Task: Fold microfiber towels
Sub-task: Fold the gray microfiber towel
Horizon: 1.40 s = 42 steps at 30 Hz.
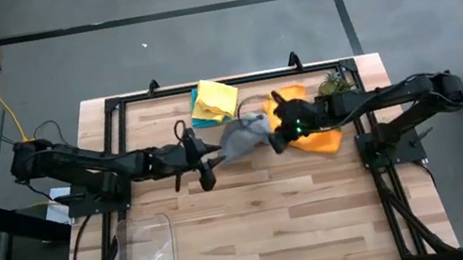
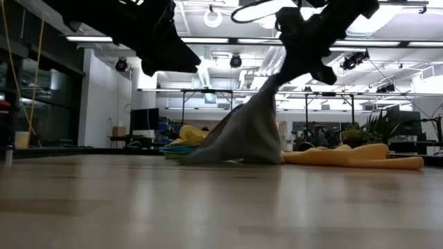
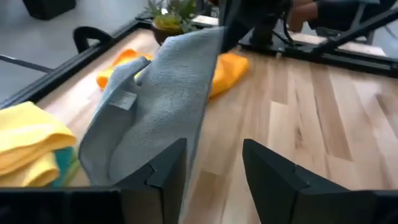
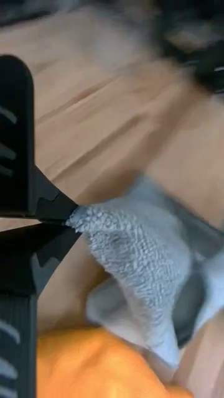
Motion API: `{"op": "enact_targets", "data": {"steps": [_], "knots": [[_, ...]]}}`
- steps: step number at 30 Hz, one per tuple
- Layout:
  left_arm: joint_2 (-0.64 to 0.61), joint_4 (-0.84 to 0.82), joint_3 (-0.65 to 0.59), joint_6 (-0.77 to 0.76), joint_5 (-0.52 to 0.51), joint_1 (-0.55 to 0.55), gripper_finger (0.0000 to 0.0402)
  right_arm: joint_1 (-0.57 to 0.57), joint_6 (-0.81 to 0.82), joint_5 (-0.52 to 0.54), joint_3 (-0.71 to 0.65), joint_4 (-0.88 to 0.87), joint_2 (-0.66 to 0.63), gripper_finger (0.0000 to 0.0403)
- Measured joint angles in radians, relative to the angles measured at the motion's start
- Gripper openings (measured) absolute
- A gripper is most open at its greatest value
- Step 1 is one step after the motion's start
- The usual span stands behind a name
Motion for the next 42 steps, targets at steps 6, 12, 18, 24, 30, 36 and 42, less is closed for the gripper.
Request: {"op": "enact_targets", "data": {"steps": [6, 12, 18, 24, 30, 36, 42], "knots": [[0.084, 0.008, 0.001, -0.010, 0.016, -0.012, 0.0152, 0.112, -0.182, -0.121, 0.003, 0.041, 0.056, 0.0000], [0.227, 0.007, 0.000, -0.046, 0.044, -0.039, 0.0152, 0.128, -0.076, -0.093, 0.003, 0.041, 0.105, 0.0000], [0.333, 0.022, 0.000, -0.077, 0.085, -0.128, 0.0152, 0.119, -0.072, -0.093, 0.003, 0.040, 0.113, 0.0000], [0.419, 0.100, 0.000, -0.054, -0.035, -0.168, 0.0152, 0.101, -0.049, -0.092, 0.003, 0.049, 0.113, 0.0000], [0.482, 0.098, 0.000, -0.050, -0.006, -0.165, 0.0152, 0.100, -0.044, -0.093, 0.003, 0.052, 0.112, 0.0000], [0.503, 0.116, 0.002, -0.038, -0.024, -0.164, 0.0150, 0.100, -0.031, -0.093, 0.002, 0.070, 0.112, 0.0000], [0.504, 0.113, 0.002, 0.030, -0.040, -0.160, 0.0125, 0.100, -0.027, -0.117, 0.002, 0.099, 0.112, 0.0000]]}}
